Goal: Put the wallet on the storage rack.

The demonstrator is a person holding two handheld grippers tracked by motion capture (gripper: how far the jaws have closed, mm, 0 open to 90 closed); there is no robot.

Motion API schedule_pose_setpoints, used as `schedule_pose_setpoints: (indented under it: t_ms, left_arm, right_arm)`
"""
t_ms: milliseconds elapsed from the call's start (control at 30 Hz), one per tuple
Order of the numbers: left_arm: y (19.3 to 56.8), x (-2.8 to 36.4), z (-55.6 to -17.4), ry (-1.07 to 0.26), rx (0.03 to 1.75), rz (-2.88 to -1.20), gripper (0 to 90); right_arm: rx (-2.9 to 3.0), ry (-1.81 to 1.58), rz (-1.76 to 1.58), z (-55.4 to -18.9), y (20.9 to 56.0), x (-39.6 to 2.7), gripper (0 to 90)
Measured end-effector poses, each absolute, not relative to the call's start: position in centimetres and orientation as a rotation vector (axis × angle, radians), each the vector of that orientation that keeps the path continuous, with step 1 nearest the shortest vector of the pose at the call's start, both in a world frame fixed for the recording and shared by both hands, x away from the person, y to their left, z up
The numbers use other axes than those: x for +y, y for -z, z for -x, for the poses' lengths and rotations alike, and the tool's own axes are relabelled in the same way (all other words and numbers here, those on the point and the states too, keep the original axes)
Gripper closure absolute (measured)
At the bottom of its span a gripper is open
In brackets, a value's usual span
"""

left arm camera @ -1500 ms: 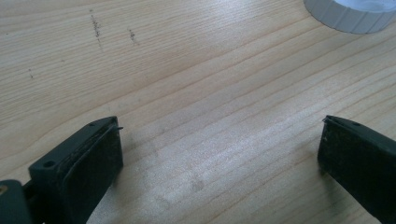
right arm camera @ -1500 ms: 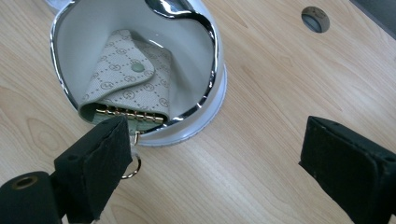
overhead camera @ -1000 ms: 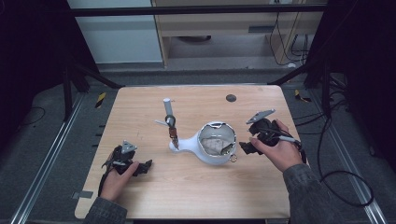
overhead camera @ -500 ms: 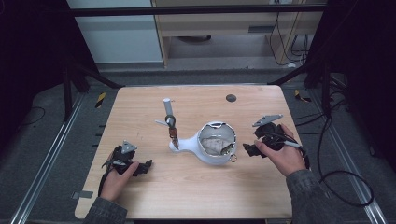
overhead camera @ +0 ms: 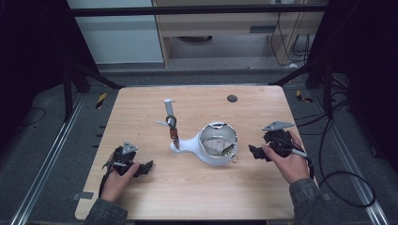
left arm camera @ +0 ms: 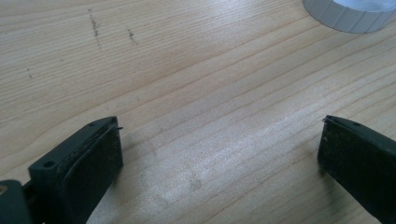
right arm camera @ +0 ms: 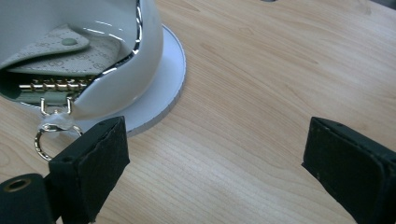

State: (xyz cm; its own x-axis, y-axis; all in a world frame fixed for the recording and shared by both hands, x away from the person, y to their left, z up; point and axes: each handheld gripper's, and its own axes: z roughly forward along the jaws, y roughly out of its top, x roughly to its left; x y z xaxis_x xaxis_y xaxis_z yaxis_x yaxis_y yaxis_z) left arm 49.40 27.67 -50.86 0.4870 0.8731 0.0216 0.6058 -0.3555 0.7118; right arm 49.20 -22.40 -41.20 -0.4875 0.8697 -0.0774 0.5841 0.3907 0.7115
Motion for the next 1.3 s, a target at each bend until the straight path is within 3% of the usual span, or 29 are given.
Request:
schedule_pose_setpoints:
  t_ms: [1300]
  left_arm:
    - [50.8,27.7,-49.4,-0.534,1.212,-2.093,0.0]
  right_arm:
    - [2.087,-0.848,-1.525,-49.8,49.3,-24.8,5.1]
